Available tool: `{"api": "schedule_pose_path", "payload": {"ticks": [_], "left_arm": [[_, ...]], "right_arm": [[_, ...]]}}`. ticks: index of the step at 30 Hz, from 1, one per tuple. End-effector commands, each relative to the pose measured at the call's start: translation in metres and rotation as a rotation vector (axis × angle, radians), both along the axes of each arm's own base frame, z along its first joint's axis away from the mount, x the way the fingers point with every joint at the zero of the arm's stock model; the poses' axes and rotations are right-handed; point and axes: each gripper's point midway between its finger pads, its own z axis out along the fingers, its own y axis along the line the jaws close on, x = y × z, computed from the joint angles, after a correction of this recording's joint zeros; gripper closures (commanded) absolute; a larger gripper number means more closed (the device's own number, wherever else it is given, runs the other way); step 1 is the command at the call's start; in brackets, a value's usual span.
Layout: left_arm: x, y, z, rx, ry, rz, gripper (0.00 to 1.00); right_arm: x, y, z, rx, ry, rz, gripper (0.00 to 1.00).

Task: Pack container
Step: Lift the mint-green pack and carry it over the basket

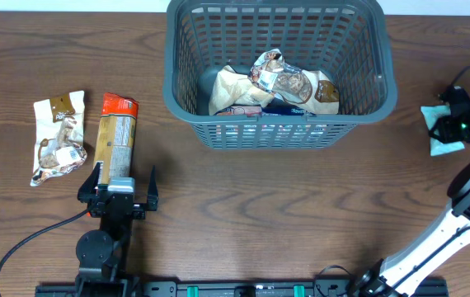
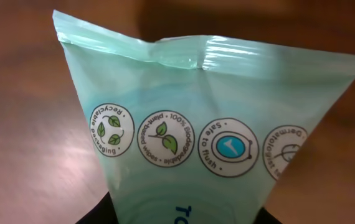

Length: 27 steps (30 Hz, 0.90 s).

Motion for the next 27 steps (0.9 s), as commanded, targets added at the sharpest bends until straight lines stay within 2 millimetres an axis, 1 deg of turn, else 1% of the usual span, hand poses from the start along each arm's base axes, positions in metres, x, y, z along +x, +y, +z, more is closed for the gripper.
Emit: {"api": "schedule_pose_path", "payload": {"ticks": [1, 3, 4, 6, 7, 12, 16, 17, 22, 24, 26, 27], "left_arm": [[0.001, -0.002, -0.007, -0.009, 0.013, -0.010, 0.01], [0.000, -0.002, -0.009, -0.008, 0.024, -0.010, 0.01], [0.000, -0.002, -0.011, -0.008, 0.030, -0.010, 0.02], [0.000, -0.002, -0.014, -0.006, 0.043, -0.010, 0.01], [0.000, -0.002, -0.016, -0.006, 0.051, -0.010, 0.01], [-0.002, -0.002, -0.025, -0.002, 0.089, -0.010, 0.01], [-0.002, -0.002, -0.027, -0.001, 0.097, -0.010, 0.01], [-0.002, -0.002, -0.027, -0.002, 0.097, -0.010, 0.01], [-0.002, -0.002, -0.027, -0.002, 0.097, -0.011, 0.01], [-0.002, -0.002, -0.027, -0.002, 0.097, -0.011, 0.01], [-0.002, -0.002, -0.027, -0.002, 0.097, -0.011, 0.01], [-0.002, -0.002, -0.027, -0.002, 0.097, -0.011, 0.01]], "right_arm": [[0.026, 0.021, 0.043, -0.002, -0.107, -0.010, 0.77], [0.036, 0.030, 0.070, -0.027, -0.160, -0.001, 0.88], [0.040, 0.035, 0.082, -0.035, -0.185, -0.001, 0.92], [0.049, 0.046, 0.114, -0.054, -0.249, -0.009, 0.94], [0.052, 0.052, 0.132, -0.065, -0.287, -0.009, 0.99], [0.056, 0.076, 0.208, -0.095, -0.448, -0.033, 0.99], [0.052, 0.096, 0.268, -0.089, -0.583, -0.082, 0.99], [0.050, 0.100, 0.276, -0.090, -0.599, -0.079, 0.99], [0.039, 0.136, 0.322, -0.117, -0.699, 0.006, 0.99], [0.037, 0.152, 0.342, -0.124, -0.754, 0.041, 0.99], [0.033, 0.174, 0.364, -0.132, -0.816, 0.095, 0.99], [0.031, 0.184, 0.371, -0.139, -0.835, 0.127, 0.99]]}}
